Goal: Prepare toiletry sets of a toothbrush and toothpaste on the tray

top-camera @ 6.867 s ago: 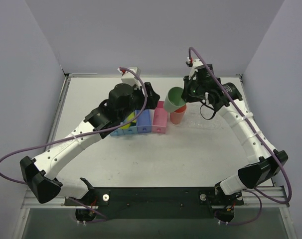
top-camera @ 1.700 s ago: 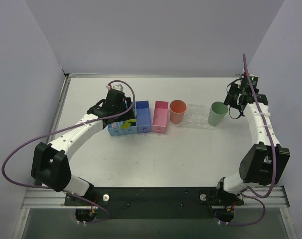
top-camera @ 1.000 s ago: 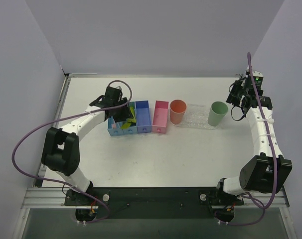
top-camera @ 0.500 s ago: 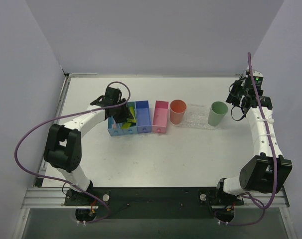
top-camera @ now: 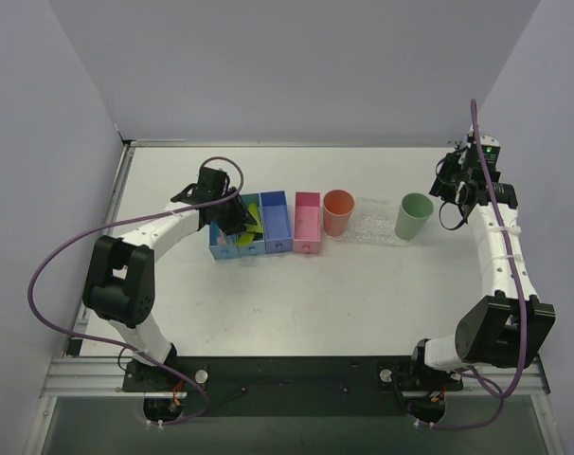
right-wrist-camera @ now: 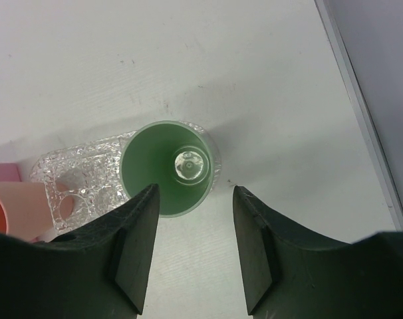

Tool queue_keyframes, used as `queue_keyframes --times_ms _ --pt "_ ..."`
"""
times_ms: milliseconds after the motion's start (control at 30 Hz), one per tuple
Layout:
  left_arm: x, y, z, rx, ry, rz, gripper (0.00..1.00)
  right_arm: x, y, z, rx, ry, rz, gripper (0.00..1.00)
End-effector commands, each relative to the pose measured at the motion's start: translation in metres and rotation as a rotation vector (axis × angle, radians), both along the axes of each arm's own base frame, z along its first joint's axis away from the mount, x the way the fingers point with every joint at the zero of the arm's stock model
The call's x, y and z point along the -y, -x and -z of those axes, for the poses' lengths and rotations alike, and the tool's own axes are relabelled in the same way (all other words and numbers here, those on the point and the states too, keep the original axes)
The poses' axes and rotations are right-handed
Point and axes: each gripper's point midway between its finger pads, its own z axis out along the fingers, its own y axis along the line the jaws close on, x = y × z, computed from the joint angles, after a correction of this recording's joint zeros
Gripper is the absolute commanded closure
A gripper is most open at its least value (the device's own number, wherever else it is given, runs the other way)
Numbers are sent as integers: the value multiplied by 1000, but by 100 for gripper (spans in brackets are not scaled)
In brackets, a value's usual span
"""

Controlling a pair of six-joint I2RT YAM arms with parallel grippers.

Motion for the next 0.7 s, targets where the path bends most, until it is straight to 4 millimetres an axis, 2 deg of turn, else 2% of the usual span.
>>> queue_keyframes --times_ms 0,267,433,533,667 --pt "11 -8 -17 41 78 -7 53 1 -5 -19 58 11 4 57" --pt "7 -11 -34 103 104 -54 54 0 -1 -14 45 10 1 57" --pt "9 -7 -29 86 131 -66 54 0 0 -12 43 7 1 57" --pt "9 -10 -34 111 141 -71 54 -1 0 -11 41 7 -1 57" --pt "13 -9 -26 84 144 -54 54 -1 0 -10 38 4 -1 57"
